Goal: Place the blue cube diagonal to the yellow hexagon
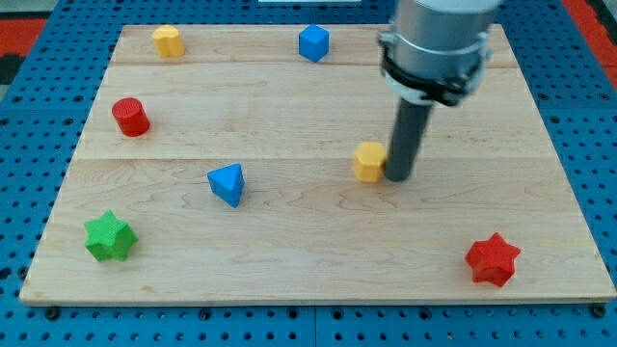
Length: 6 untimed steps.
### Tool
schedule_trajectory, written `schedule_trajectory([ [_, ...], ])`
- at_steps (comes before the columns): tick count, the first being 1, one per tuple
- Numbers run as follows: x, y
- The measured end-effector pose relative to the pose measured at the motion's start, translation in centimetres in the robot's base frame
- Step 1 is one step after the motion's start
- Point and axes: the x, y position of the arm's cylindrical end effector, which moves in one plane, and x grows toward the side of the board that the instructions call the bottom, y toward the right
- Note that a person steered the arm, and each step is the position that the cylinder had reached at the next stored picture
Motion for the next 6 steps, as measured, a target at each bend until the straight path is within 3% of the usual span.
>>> schedule_trajectory([
  [1, -1.5, -5.7],
  [2, -2.6, -2.3],
  [4, -4.2, -2.4],
  [5, -9.6, -6.0],
  [6, -12.8, -15.4],
])
